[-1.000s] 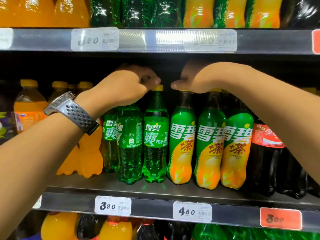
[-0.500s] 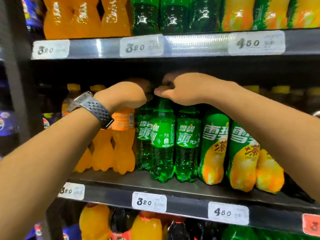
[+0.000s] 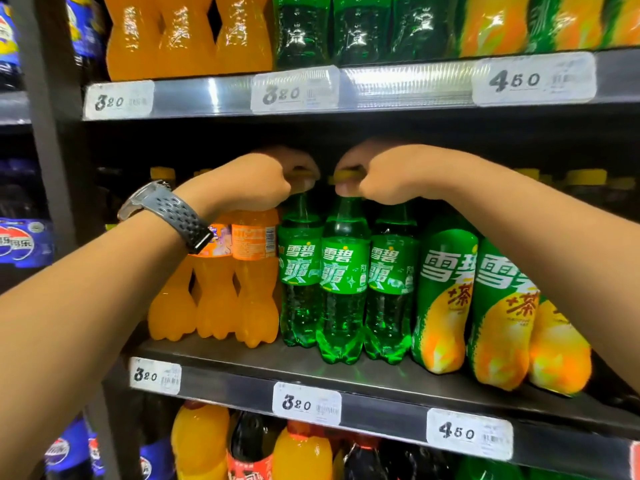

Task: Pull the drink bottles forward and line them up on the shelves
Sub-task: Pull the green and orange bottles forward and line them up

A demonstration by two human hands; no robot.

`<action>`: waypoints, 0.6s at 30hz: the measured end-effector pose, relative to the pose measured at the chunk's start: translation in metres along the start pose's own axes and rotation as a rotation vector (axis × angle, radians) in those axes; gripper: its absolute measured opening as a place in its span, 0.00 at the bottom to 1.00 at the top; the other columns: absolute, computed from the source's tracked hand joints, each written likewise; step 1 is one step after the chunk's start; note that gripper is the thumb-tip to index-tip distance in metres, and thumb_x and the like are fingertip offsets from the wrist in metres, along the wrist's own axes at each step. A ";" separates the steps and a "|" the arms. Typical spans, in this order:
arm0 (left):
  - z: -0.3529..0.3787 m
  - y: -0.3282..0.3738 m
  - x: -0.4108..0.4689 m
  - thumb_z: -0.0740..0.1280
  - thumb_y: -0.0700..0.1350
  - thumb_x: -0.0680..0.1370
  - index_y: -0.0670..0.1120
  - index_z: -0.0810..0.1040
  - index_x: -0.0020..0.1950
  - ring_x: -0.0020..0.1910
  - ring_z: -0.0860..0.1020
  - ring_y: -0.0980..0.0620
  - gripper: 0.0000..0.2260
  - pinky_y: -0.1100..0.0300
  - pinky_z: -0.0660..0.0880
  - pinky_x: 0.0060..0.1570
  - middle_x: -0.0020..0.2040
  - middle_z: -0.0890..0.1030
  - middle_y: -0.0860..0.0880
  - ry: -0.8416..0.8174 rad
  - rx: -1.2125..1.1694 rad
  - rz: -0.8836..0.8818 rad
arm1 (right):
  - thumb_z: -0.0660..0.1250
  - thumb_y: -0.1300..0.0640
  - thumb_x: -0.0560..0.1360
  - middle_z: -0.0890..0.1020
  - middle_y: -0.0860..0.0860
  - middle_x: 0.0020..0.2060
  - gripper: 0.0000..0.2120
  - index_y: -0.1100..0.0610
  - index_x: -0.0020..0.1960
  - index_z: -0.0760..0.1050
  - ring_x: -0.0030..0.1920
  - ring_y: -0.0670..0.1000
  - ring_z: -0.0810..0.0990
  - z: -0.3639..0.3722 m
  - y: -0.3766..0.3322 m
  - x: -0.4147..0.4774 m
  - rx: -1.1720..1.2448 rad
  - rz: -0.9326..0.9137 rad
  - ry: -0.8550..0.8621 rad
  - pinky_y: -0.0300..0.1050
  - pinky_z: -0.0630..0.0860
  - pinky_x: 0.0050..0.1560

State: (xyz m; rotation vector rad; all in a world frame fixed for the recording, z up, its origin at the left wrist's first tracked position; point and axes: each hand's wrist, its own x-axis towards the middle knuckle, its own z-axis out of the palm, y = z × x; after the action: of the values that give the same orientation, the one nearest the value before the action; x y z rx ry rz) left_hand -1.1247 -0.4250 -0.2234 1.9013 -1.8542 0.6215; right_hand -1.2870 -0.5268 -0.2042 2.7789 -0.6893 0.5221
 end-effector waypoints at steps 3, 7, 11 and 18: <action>0.001 -0.003 -0.001 0.62 0.48 0.81 0.53 0.76 0.62 0.49 0.74 0.54 0.11 0.64 0.66 0.44 0.55 0.77 0.53 -0.003 -0.027 -0.005 | 0.62 0.46 0.77 0.80 0.55 0.48 0.14 0.55 0.53 0.76 0.47 0.57 0.78 0.000 0.001 0.001 0.020 -0.021 -0.007 0.51 0.75 0.53; 0.003 -0.009 -0.003 0.61 0.50 0.80 0.57 0.75 0.60 0.48 0.73 0.56 0.10 0.73 0.64 0.39 0.52 0.76 0.56 0.007 -0.066 0.011 | 0.62 0.45 0.77 0.80 0.53 0.50 0.15 0.54 0.56 0.76 0.50 0.56 0.78 0.000 0.003 0.003 0.011 -0.014 -0.021 0.52 0.74 0.56; 0.003 -0.020 -0.004 0.61 0.50 0.80 0.58 0.75 0.59 0.48 0.73 0.57 0.09 0.72 0.64 0.41 0.52 0.77 0.57 0.014 -0.109 0.049 | 0.63 0.47 0.77 0.80 0.51 0.46 0.12 0.53 0.55 0.77 0.48 0.54 0.78 0.000 0.003 0.003 0.050 0.002 -0.023 0.48 0.75 0.52; 0.002 -0.031 -0.004 0.60 0.50 0.81 0.58 0.75 0.60 0.46 0.70 0.64 0.10 0.82 0.63 0.40 0.52 0.76 0.59 0.025 -0.109 0.133 | 0.65 0.49 0.77 0.82 0.49 0.43 0.10 0.52 0.55 0.77 0.44 0.51 0.79 0.000 0.002 0.003 0.113 0.064 -0.032 0.45 0.74 0.47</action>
State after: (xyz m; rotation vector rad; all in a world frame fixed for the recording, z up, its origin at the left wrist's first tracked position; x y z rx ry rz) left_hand -1.0937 -0.4215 -0.2268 1.7050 -1.9684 0.5712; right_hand -1.2860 -0.5296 -0.2026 2.8840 -0.7818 0.5464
